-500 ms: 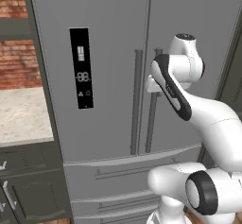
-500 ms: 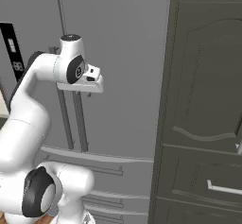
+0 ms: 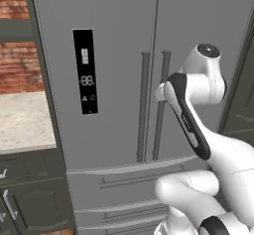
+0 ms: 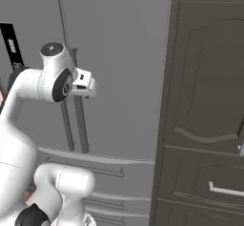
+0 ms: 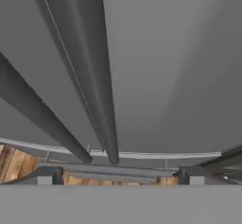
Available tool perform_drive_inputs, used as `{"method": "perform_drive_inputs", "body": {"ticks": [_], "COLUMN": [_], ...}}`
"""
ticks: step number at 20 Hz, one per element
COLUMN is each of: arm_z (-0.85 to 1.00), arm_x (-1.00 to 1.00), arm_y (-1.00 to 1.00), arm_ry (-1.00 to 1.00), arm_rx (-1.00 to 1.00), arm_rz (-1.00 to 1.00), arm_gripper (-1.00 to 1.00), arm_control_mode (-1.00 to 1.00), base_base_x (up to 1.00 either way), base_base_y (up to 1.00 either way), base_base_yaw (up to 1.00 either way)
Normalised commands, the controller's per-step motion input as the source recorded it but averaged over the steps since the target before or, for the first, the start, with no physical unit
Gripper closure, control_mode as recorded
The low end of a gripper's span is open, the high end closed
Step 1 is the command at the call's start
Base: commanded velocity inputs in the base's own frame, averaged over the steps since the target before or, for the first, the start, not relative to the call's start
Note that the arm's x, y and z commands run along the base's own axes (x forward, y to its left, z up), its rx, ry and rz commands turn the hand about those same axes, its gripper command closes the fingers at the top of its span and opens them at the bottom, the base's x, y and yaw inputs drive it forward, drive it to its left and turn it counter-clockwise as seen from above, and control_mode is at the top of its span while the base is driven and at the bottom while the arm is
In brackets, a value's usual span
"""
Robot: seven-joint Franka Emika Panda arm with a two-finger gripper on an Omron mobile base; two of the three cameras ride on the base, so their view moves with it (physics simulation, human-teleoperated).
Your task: Gather the squash and carrot from the fridge and place them on a tray on the dining counter. Then gather the fish and chicken drumstick from the fridge and place them on the other tray.
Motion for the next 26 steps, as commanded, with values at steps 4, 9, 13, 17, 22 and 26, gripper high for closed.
{"method": "perform_drive_inputs", "body": {"ticks": [4, 9, 13, 17, 22, 26], "arm_z": [0.22, 0.04, 0.02, 0.08, 0.07, 0.21], "arm_x": [-0.21, -0.15, -0.38, -0.23, -0.06, -0.37], "arm_y": [0.25, 0.02, 0.00, 0.00, -0.02, -0.06], "arm_ry": [-0.37, -0.14, -0.28, -0.25, -0.07, -0.20], "arm_rx": [0.00, 0.00, 0.00, 0.00, 0.01, 0.02], "arm_rz": [-0.14, -0.03, -0.01, 0.00, 0.00, 0.00], "arm_gripper": [-1.00, -1.00, -1.00, -1.00, -1.00, -1.00], "arm_control_mode": [-1.00, -1.00, -1.00, -1.00, -1.00, -1.00], "base_base_x": [0.00, 0.00, 0.00, 0.00, 0.00, 0.00], "base_base_y": [0.00, 0.00, 0.00, 0.00, 0.00, 0.00], "base_base_yaw": [0.00, 0.00, 0.00, 0.00, 0.00, 0.00]}}
